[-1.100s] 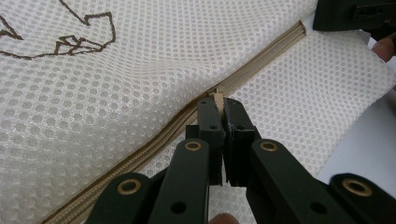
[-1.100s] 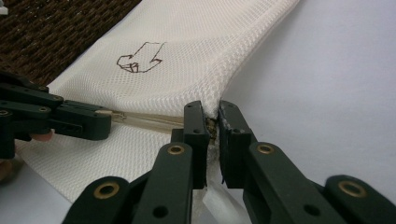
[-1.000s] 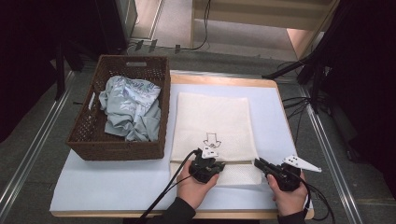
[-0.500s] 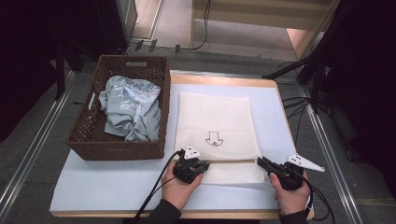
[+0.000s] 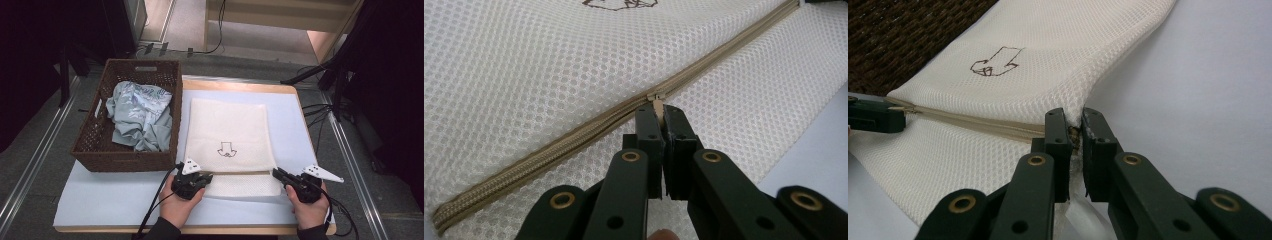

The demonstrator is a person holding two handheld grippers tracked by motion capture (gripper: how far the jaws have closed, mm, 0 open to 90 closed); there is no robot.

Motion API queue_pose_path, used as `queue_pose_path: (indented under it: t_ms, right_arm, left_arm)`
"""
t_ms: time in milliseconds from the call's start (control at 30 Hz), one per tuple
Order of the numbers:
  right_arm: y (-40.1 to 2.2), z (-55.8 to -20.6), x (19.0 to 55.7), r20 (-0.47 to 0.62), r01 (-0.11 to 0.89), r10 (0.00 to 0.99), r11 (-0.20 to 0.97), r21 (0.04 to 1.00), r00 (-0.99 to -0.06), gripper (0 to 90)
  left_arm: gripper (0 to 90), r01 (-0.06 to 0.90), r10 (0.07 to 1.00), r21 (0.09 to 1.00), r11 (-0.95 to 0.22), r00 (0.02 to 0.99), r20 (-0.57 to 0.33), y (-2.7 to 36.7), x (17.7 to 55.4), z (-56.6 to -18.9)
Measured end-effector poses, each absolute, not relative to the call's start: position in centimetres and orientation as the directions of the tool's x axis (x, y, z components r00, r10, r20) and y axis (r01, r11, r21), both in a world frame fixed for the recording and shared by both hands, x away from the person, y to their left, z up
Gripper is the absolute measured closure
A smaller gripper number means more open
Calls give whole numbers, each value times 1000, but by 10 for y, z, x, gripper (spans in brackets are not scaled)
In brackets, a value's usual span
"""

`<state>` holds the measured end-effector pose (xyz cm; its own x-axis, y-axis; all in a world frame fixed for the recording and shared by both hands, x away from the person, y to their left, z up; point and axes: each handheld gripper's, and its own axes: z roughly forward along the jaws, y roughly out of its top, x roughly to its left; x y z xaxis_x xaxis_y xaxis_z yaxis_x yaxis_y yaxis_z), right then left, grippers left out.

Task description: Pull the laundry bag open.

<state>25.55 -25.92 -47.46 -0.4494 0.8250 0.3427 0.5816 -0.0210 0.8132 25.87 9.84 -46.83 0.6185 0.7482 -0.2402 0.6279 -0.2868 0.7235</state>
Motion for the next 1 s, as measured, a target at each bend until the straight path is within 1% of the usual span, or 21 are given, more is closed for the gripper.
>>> queue_pose_path:
  t_ms: [433,500,533,733,800,833,900,967,1000]
  right_arm:
    - [-261,-474,257,346,587,821,-17,809,-454,842]
    - [-259,-474,257,343,586,821,-13,811,-456,842]
    - [-259,-474,257,345,588,820,-13,809,-457,841]
    - [-256,-475,258,349,587,808,-4,809,-475,841]
    - [-254,-475,258,342,588,814,0,809,-470,843]
    - [-255,-474,257,321,588,833,5,809,-450,842]
    - [-260,-475,259,372,598,805,-26,801,-462,841]
    - [-258,-475,258,342,585,813,-2,811,-471,842]
    - [-256,-474,257,331,580,817,5,815,-472,842]
  left_arm:
    - [878,628,746,729,-272,616,-252,116,253,-462]
    - [878,630,743,729,-268,617,-259,117,252,-461]
    - [878,636,737,727,-258,616,-277,120,252,-460]
    - [878,636,735,727,-260,618,-277,126,251,-459]
    - [878,628,755,731,-269,608,-245,129,251,-459]
    - [878,638,743,728,-251,609,-277,133,252,-459]
    - [878,656,736,721,-225,599,-314,136,252,-459]
    - [878,642,742,727,-242,606,-287,135,249,-456]
    - [878,642,740,727,-242,607,-289,136,249,-456]
